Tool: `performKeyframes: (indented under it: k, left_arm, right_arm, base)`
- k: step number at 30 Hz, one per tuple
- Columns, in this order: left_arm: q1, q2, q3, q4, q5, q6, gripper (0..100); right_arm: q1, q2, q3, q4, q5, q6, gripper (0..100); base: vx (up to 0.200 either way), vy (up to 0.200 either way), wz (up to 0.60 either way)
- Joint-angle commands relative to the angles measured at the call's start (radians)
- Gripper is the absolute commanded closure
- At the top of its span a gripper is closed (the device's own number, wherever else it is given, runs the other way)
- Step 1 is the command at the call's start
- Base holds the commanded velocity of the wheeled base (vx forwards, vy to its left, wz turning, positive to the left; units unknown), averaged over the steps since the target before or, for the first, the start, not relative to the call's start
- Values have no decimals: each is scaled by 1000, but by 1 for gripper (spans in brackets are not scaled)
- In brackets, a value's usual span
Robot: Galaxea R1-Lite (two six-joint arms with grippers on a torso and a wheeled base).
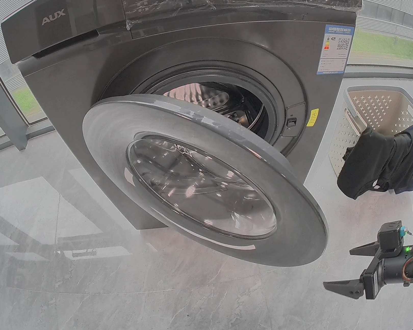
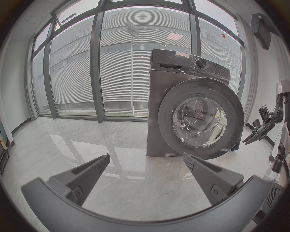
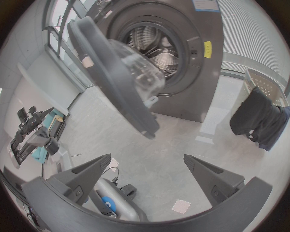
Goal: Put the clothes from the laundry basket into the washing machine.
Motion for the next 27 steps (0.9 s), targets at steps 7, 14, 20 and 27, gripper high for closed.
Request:
performKeyframes:
  k: [7,14,20,27]
  left_arm:
    - [0,-10,16,0,0,-1,0]
    - [0,-10,16,0,0,-1,0]
    - [0,-10,16,0,0,-1,0]
    - [0,-10,16,0,0,-1,0]
  right_arm:
    - [-191,47,-106,1,-52,-27,0]
    - [-186,107,-211,-1,-68,-19,0]
    - [-138,124,-205,-2,-56,-14,0]
    - [-40,104,-137,-4,-45,1,0]
  base:
    - [0,0,0]
    - [0,0,0]
    - [0,0,0]
    - [0,0,0]
